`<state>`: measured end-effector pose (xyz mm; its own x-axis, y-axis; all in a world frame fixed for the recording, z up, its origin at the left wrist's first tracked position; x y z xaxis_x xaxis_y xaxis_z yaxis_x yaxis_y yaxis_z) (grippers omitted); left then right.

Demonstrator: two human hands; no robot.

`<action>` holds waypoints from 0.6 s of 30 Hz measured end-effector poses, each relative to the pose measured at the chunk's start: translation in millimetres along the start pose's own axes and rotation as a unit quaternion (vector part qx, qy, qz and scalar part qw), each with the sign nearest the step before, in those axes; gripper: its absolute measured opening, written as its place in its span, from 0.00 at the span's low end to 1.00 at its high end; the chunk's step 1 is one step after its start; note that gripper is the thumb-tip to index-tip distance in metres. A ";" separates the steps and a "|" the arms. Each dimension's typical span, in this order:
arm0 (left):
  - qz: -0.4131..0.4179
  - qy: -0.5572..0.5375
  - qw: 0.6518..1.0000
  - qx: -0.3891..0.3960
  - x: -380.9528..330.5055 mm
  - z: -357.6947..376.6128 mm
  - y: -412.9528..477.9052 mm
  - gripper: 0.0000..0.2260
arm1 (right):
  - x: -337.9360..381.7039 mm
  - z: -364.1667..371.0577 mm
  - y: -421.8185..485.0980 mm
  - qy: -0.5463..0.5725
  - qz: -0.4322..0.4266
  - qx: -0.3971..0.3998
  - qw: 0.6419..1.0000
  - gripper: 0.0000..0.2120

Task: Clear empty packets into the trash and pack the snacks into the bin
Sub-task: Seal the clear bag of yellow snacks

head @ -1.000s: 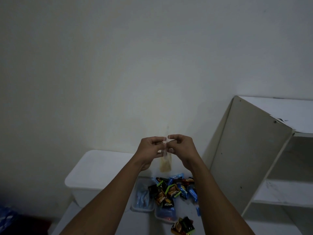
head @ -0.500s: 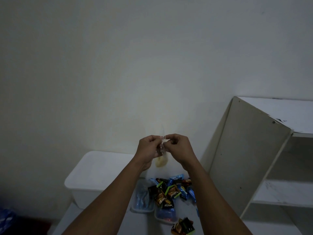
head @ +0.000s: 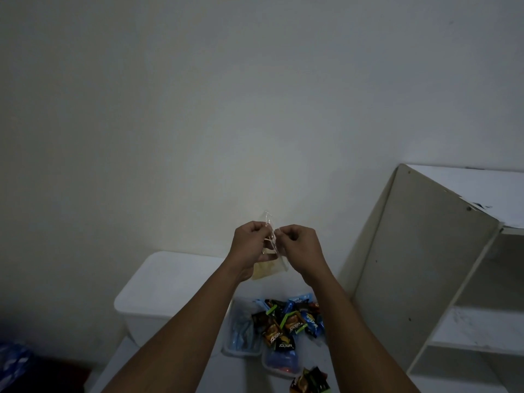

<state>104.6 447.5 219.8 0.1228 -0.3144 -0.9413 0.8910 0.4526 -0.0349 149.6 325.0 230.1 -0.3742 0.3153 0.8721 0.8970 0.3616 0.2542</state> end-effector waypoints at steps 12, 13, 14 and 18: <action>0.111 0.171 0.979 0.001 -17.1 -9.9 10.6 0.10 | 2.7 -19.6 4.3 0.093 0.047 0.102 0.989 0.11; 0.101 0.152 0.983 0.015 -17.7 -8.7 11.1 0.07 | 4.2 -21.4 5.6 0.099 0.051 0.108 0.988 0.11; 0.096 0.136 0.986 0.021 -18.2 -7.6 11.5 0.05 | 5.4 -23.1 6.6 0.104 0.053 0.109 0.987 0.11; 0.119 0.138 0.983 0.024 -19.0 -3.1 11.7 0.04 | 9.8 -29.6 7.3 0.065 0.019 0.085 0.994 0.13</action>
<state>111.4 461.3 236.3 0.2129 0.0367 -0.9764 0.8721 0.4434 0.2068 159.5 304.8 252.9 -0.2962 0.2192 0.9296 0.8533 0.4980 0.1545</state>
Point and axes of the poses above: each hand's wrist, its own y-axis towards the middle knuckle, its own z-axis out of the palm, x = y × z, the point moved 3 cm from there along y, towards the middle knuckle, and after that the axes turned 7 degrees about -y, right-handed, at the moved point
